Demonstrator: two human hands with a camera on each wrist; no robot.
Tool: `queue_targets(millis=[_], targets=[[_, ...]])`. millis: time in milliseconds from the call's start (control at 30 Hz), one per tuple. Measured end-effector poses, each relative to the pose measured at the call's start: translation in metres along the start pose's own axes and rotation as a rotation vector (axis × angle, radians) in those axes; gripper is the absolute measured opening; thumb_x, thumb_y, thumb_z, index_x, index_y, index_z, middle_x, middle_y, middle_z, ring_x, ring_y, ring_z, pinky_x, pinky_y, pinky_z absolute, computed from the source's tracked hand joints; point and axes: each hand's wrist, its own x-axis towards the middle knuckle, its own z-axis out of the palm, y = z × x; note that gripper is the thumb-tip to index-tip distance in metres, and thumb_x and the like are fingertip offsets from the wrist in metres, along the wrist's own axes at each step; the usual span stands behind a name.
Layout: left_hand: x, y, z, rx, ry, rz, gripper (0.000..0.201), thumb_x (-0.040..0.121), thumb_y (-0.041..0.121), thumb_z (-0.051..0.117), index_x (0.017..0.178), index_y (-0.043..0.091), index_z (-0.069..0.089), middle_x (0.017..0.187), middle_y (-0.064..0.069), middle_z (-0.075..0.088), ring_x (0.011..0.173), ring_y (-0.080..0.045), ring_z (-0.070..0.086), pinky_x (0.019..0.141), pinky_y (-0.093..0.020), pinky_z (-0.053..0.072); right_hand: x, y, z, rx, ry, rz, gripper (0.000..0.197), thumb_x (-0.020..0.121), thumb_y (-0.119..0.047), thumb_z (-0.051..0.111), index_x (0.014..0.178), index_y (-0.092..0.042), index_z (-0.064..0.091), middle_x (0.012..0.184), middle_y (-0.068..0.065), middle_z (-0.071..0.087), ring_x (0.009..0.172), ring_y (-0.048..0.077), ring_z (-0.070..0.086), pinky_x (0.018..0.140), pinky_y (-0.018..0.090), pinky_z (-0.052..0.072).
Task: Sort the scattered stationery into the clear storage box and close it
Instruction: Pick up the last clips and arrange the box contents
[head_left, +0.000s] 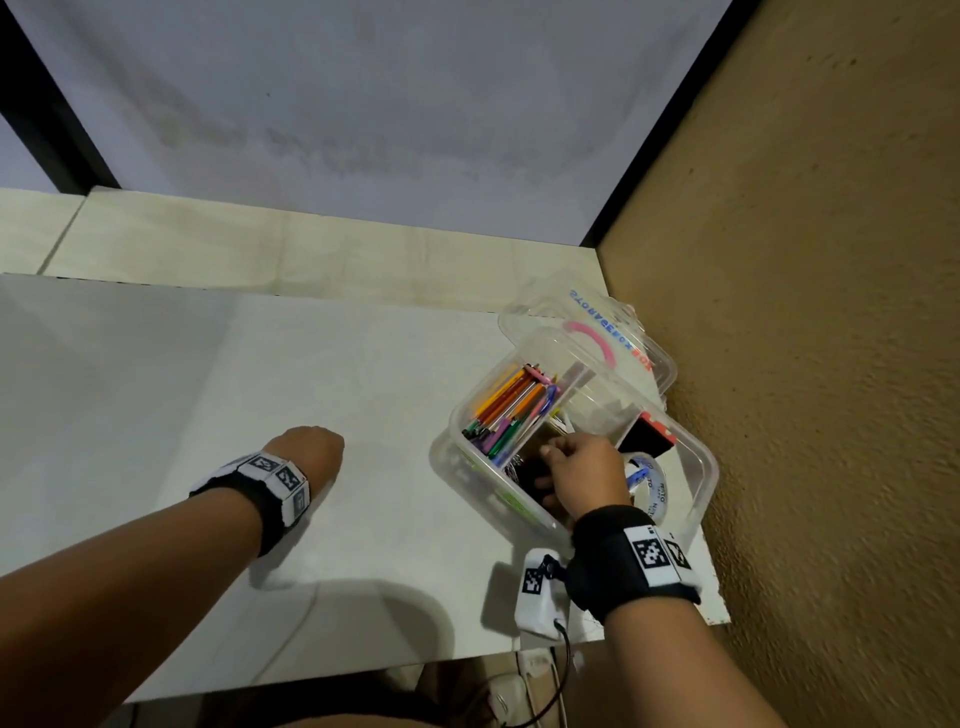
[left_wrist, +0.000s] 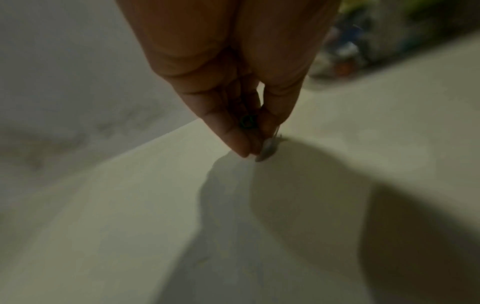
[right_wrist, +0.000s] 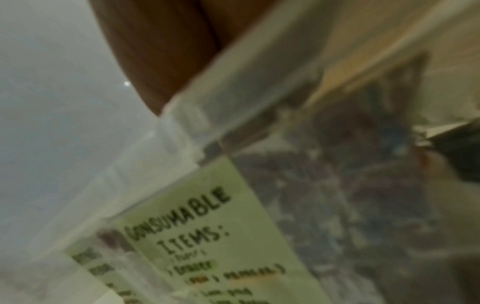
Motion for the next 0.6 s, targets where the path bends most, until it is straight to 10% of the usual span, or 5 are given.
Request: queue_targets(millis=[300,600], targets=[[-0.045,0.083,-0.076,-0.493,0.407,0.372,0.020,0.093,0.018,0.050,0.102,0.014,0.066,0.100,-0.002,0.068,0.094,-0.021,0.062,0.078,-0.024,0.041,-0.004,0.006,-0.001,0.139,0.094,-0.046,0.023,0.093,-0.017,0.050,0.073,-0.020,0.062,0.063,0.007,0.067,0.056,0.020,0.065,0.057,0.039,0.059],[-0.045,0.147,-0.083,-0.353,0.286,0.598,0.021,0.094,0.022,0.051,0.108,0.016,0.065,0.105,-0.004,0.069,0.097,-0.020,0.062,0.082,-0.026,0.044,-0.006,0.016,-0.016,0.327,0.082,-0.004,0.019,0.095,-0.017,0.052,0.080,-0.016,0.064,0.061,0.008,0.064,0.046,0.017,0.054,0.053,0.031,0.049]])
